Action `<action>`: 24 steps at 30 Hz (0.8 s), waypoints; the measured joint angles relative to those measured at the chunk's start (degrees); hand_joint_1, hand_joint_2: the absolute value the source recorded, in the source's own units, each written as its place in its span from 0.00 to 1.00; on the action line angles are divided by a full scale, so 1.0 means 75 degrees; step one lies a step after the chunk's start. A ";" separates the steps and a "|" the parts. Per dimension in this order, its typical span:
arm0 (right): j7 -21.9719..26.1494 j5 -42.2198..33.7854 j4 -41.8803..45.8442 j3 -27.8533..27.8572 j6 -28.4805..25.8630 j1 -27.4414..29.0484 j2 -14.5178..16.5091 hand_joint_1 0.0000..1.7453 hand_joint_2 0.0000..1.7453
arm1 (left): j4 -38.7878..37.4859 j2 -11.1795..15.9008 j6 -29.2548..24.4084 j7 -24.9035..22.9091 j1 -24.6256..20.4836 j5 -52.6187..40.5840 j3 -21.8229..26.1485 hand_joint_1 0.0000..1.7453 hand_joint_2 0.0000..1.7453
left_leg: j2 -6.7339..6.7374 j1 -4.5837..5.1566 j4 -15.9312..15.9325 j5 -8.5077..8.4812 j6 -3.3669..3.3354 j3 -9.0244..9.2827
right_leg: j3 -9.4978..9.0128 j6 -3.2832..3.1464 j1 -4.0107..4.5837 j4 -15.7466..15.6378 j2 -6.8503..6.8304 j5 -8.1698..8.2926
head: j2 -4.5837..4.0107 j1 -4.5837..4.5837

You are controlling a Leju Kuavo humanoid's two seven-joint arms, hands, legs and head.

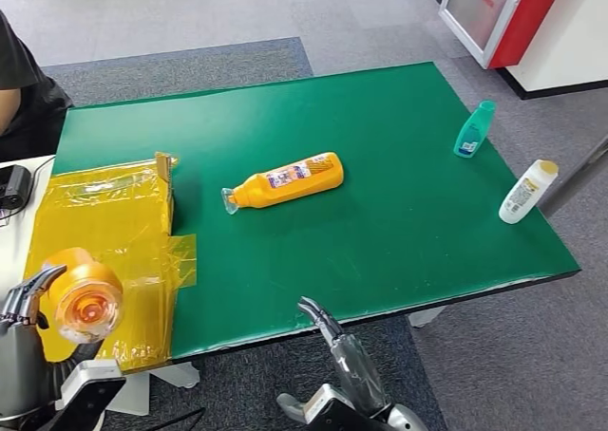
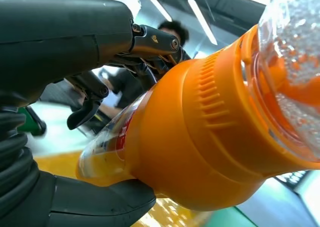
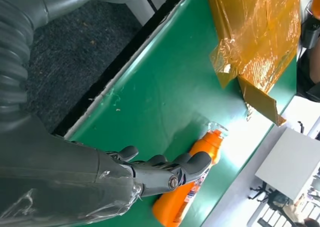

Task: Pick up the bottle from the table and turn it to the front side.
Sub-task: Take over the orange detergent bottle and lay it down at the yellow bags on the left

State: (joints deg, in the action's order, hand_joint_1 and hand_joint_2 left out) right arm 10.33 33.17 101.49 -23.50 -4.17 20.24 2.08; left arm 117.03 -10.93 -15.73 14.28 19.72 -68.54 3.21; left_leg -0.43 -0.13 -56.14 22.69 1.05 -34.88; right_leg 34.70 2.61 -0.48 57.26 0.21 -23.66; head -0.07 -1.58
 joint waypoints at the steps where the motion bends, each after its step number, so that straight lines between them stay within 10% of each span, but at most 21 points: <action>1: -0.0011 -0.0024 0.0012 0.0002 0.0022 0.0011 -0.0003 0.00 1.00 | -0.0014 0.0026 -0.0066 -0.0189 -0.0068 -0.0325 -0.0003 0.97 1.00 | 0.0000 0.0000 0.0000 0.0000 0.0000 0.0000 | 0.0000 0.0000 0.0000 0.0000 0.0000 0.0000 | 0.0000 0.0001; 12: -0.0195 -0.0236 -0.0004 -0.0217 0.0138 -0.0107 -0.0174 0.00 1.00 | -0.1032 0.0363 -0.0107 -0.2077 -0.0879 -0.2720 -0.0192 1.00 1.00 | 0.0000 0.0000 0.0000 -0.0002 0.0001 0.0001 | 0.0000 0.0000 0.0000 0.0000 0.0001 0.0003 | 0.0000 0.0001; 24: -0.0288 -0.0480 -0.0200 -0.0697 0.0156 -0.0479 -0.0517 0.00 1.00 | -0.2634 0.1735 0.0078 -0.4080 -0.1678 -0.2844 -0.0904 1.00 1.00 | 0.0001 -0.0002 0.0000 -0.0004 0.0003 0.0000 | 0.0003 -0.0001 0.0001 0.0000 0.0002 0.0003 | 0.0000 0.0001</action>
State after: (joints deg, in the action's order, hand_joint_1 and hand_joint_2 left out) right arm 8.17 29.57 100.00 -28.72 -3.01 16.64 -1.79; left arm 97.28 2.09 -15.15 -16.32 7.13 -89.87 -3.57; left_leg -0.42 -0.14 -56.14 22.66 1.08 -34.88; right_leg 34.72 2.60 -0.47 57.26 0.23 -23.64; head -0.07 -1.57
